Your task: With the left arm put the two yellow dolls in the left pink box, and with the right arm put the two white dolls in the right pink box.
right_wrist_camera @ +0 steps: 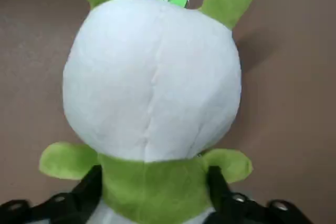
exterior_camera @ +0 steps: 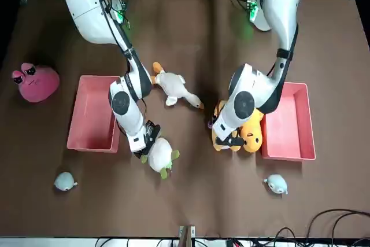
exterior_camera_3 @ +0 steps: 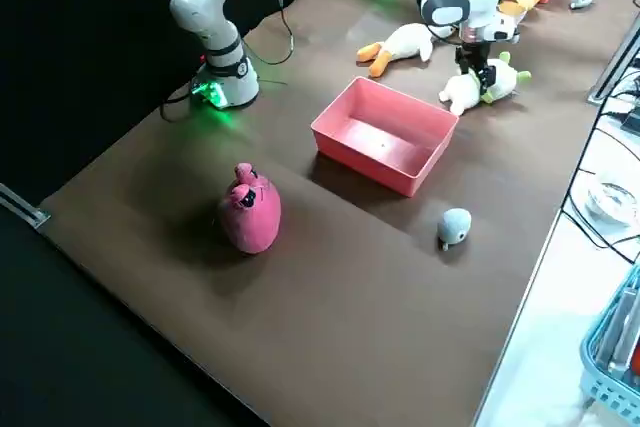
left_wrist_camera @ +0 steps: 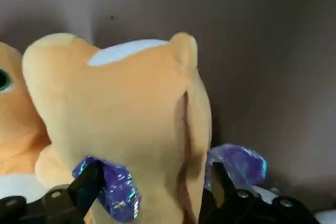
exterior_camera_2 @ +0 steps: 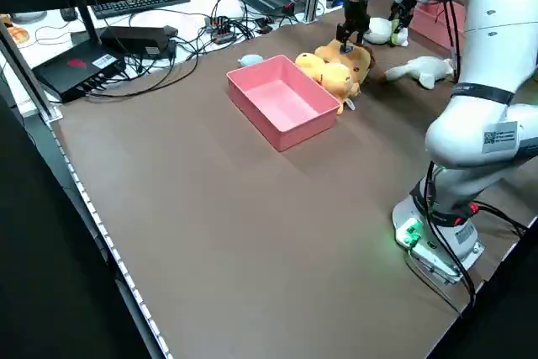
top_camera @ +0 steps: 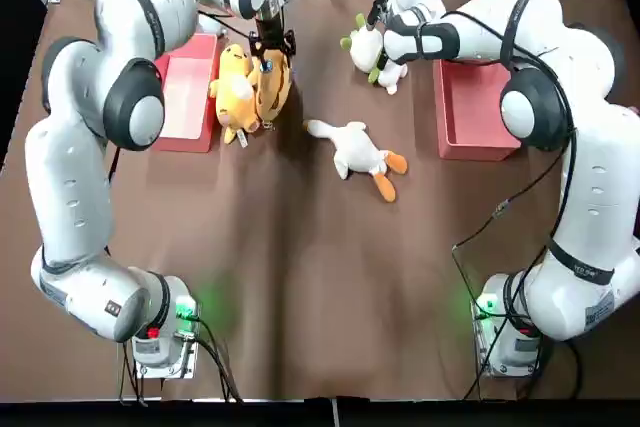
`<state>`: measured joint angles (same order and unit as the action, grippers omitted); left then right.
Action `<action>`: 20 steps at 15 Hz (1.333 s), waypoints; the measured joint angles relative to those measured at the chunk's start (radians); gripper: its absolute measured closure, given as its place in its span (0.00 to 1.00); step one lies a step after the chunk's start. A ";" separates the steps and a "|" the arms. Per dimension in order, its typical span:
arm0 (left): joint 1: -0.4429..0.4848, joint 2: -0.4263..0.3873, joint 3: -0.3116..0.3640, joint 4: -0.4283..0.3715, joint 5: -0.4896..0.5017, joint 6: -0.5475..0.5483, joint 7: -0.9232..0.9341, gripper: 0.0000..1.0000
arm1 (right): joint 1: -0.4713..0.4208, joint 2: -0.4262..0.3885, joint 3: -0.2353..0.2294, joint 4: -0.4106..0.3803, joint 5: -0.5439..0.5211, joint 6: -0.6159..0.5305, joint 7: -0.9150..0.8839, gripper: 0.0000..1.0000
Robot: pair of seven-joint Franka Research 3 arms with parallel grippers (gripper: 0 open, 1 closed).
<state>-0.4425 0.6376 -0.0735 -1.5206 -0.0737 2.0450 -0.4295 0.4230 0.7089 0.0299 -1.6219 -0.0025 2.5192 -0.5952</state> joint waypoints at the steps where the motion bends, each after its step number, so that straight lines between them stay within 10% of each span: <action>1: 0.000 0.015 0.001 0.000 0.003 0.001 0.000 0.08 | 0.000 0.000 0.000 0.001 0.000 0.000 -0.001 0.23; 7: 0.007 0.034 0.001 0.016 0.013 0.002 0.032 0.61 | 0.004 -0.002 0.000 0.008 0.000 -0.006 -0.003 0.74; 11: 0.011 0.027 0.017 0.032 0.013 -0.038 0.032 0.97 | 0.002 -0.027 -0.001 0.013 0.000 -0.040 -0.002 0.81; 16: 0.027 -0.032 0.043 0.041 0.013 -0.169 0.032 1.00 | -0.086 -0.247 -0.007 0.022 0.001 -0.329 -0.037 0.85; 20: 0.033 -0.074 0.043 0.041 0.013 -0.226 0.032 1.00 | -0.177 -0.444 -0.007 -0.126 0.001 -0.393 -0.180 0.88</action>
<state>-0.4090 0.5632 -0.0301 -1.4792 -0.0603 1.8191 -0.3973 0.2464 0.2645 0.0225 -1.7475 -0.0019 2.1264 -0.7751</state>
